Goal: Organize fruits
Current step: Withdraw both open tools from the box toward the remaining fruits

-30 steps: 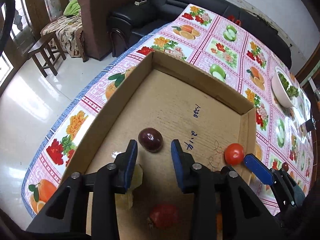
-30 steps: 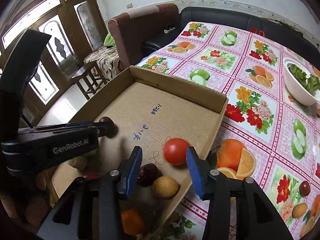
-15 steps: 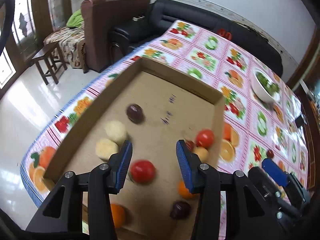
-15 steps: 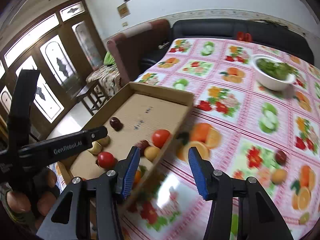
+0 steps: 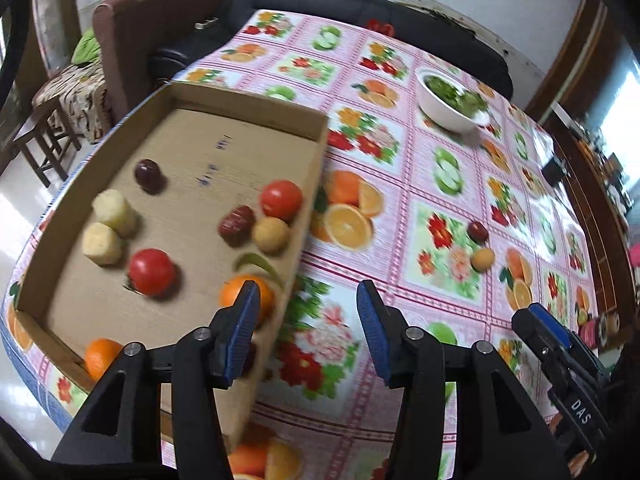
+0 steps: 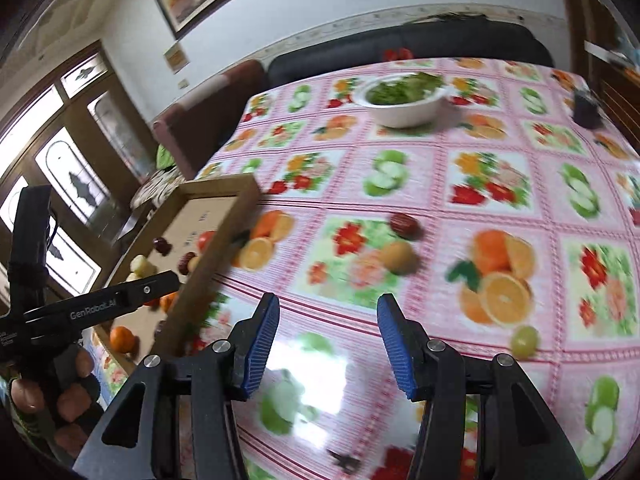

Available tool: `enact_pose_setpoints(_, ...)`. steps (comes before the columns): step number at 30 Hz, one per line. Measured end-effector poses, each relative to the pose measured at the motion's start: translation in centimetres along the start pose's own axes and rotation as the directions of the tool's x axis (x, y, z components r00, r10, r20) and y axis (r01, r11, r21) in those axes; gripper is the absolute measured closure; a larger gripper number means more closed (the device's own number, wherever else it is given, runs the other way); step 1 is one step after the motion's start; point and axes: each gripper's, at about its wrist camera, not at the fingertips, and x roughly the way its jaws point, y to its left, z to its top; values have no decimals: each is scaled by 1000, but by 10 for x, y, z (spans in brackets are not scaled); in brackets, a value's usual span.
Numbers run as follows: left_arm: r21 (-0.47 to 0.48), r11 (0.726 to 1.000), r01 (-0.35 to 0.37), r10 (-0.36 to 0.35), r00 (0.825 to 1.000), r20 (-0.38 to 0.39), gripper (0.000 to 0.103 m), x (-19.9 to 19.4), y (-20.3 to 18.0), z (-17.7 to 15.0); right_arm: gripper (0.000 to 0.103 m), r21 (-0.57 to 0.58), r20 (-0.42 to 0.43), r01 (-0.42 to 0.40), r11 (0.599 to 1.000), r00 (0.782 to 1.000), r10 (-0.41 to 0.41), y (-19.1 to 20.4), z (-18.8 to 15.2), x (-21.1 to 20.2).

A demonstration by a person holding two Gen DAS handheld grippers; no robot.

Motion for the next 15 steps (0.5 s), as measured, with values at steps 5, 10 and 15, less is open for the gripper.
enact_pose_setpoints(5, 29, 1000, 12, -11, 1000, -20, 54, 3, -16, -9, 50, 47, 13, 27, 998, 1000, -28, -27, -9, -11)
enact_pose_setpoints(10, 56, 998, 24, -22, 999, -40, 54, 7, -30, -13, 50, 86, 20, 51, 995, 998, -52, -49, -17, -22)
enact_pose_setpoints(15, 76, 996, 38, -34, 998, -55, 54, 9, -43, -17, 50, 121, 22, 66, 990, 997, -70, -66, -24, -28)
